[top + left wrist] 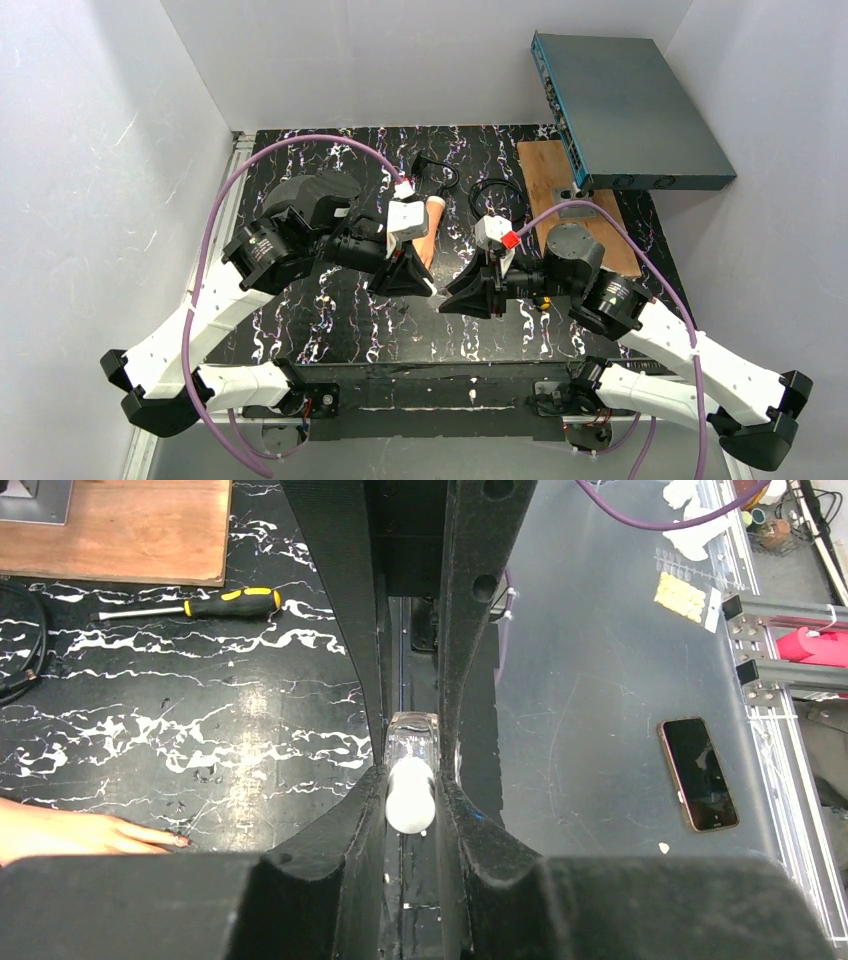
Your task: Paint the nails
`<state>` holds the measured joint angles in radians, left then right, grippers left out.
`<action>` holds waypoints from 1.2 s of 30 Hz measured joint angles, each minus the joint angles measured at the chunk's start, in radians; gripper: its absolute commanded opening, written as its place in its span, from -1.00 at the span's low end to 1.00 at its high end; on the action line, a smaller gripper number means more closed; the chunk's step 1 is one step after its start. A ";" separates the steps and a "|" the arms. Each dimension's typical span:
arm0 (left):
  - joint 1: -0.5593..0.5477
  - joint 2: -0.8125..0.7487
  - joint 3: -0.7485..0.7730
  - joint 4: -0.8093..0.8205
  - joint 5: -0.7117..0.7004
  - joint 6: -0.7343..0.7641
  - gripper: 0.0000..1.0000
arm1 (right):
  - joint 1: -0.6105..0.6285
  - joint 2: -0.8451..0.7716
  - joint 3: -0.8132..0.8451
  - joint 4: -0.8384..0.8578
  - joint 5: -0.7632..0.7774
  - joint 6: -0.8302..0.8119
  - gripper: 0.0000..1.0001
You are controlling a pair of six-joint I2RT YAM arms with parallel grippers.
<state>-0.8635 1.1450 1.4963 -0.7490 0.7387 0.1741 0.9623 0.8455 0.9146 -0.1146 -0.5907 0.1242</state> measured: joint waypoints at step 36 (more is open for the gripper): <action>-0.024 0.162 0.136 -0.037 -0.509 -0.510 -1.00 | -0.004 -0.033 -0.063 0.024 0.409 -0.048 -0.97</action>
<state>-0.8879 1.3071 1.6321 -0.7864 0.2295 -0.3359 0.9581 0.8127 0.8520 -0.0902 -0.1822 0.0765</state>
